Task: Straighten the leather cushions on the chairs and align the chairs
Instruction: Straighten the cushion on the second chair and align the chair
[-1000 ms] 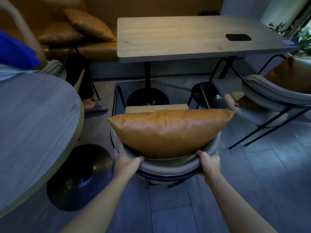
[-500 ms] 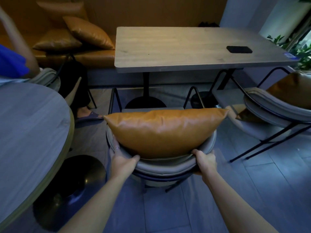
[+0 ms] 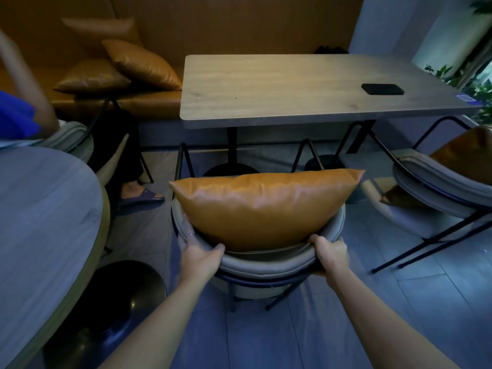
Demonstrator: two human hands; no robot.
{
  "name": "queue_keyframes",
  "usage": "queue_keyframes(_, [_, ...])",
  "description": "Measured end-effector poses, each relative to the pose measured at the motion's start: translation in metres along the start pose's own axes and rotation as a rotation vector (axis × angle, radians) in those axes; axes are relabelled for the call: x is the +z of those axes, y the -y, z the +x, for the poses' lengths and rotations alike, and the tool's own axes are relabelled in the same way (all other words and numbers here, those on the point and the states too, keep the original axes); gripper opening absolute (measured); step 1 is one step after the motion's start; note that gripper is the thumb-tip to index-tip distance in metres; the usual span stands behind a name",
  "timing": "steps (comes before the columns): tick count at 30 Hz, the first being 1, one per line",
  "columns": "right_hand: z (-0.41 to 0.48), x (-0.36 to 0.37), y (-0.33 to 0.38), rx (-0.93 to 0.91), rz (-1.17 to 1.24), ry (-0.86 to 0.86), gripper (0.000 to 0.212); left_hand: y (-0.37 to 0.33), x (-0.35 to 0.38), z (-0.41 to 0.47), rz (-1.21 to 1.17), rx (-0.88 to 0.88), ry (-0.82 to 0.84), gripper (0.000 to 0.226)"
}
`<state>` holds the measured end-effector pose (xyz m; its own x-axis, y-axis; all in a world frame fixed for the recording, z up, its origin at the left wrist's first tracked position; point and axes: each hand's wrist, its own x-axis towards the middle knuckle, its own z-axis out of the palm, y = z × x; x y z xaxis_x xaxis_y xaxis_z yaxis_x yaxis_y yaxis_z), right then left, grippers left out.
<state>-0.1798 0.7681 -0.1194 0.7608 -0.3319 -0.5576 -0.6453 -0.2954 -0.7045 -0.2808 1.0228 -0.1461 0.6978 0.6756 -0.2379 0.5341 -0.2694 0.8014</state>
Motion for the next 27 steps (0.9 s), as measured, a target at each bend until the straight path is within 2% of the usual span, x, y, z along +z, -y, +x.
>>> queue_keyframes(10, [0.02,0.017,0.028,0.004,-0.011,-0.013,0.077,-0.011,0.009,0.05,0.031,-0.036,-0.002,0.104])
queue_keyframes(18, [0.041,0.013,0.046,0.035,-0.01,0.002,0.07,-0.025,0.023,0.049,-0.008,0.067,-0.036,0.114])
queue_keyframes(20, [0.042,0.013,0.049,0.032,0.007,0.01,0.076,-0.028,0.024,0.046,-0.018,0.073,-0.045,0.112])
queue_keyframes(24, [0.028,0.021,0.041,-0.042,-0.003,-0.011,0.103,-0.028,0.022,0.044,-0.039,0.074,-0.034,0.111])
queue_keyframes(27, [0.011,0.031,0.026,-0.098,-0.001,-0.025,0.108,-0.029,0.019,0.042,-0.051,0.073,-0.01,0.112])
